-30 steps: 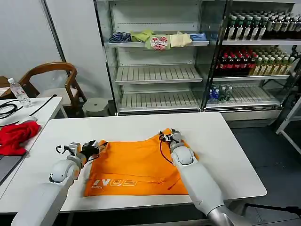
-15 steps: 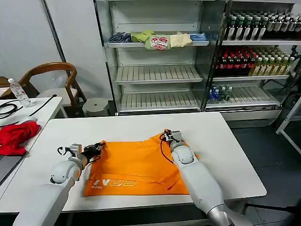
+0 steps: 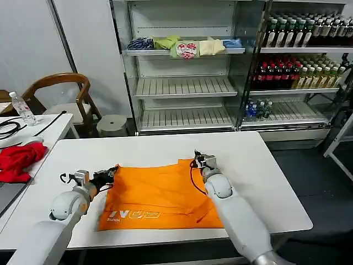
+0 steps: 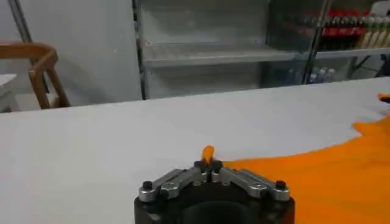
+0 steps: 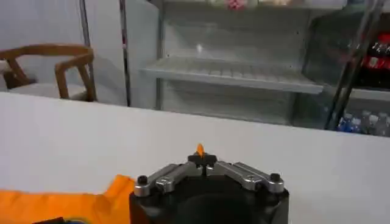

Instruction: Fold and organize the clothes.

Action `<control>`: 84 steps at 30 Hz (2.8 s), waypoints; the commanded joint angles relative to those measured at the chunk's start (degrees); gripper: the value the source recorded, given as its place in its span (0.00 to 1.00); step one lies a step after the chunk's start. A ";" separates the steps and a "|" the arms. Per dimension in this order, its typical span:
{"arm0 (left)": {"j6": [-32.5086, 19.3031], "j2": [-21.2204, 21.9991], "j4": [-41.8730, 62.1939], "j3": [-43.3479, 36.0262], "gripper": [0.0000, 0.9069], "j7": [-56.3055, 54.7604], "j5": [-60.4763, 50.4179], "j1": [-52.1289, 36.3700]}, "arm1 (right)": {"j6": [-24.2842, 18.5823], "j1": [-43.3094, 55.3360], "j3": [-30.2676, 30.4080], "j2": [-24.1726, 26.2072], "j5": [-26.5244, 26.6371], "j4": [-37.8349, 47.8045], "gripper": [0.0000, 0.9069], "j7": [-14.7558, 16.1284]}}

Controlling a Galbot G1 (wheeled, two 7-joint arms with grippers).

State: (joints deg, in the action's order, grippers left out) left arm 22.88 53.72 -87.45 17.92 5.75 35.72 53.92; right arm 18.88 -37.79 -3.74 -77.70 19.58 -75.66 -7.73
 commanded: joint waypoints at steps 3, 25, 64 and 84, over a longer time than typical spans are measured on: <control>-1.37 -0.95 -10.87 4.49 0.01 -0.38 0.16 12.06 | 1.85 -15.65 -3.15 8.03 1.79 -24.30 0.00 -1.52; -3.65 1.32 -13.82 8.97 0.01 0.24 -2.75 19.68 | -0.69 -29.09 -7.19 10.02 -0.41 -30.91 0.00 -1.10; -5.08 0.32 -13.41 8.37 0.01 0.64 -4.21 20.25 | 0.24 -33.24 -9.41 10.54 -1.70 -35.94 0.00 -1.61; -2.29 -0.74 -21.01 11.78 1.00 -2.51 -3.66 23.16 | 2.37 -36.69 -9.38 11.45 -3.73 -36.23 1.00 -3.00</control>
State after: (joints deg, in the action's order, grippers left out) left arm 20.10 53.46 -103.68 27.76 4.86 30.40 75.96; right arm 20.37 -73.15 -12.43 -66.32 16.33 -110.02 -10.24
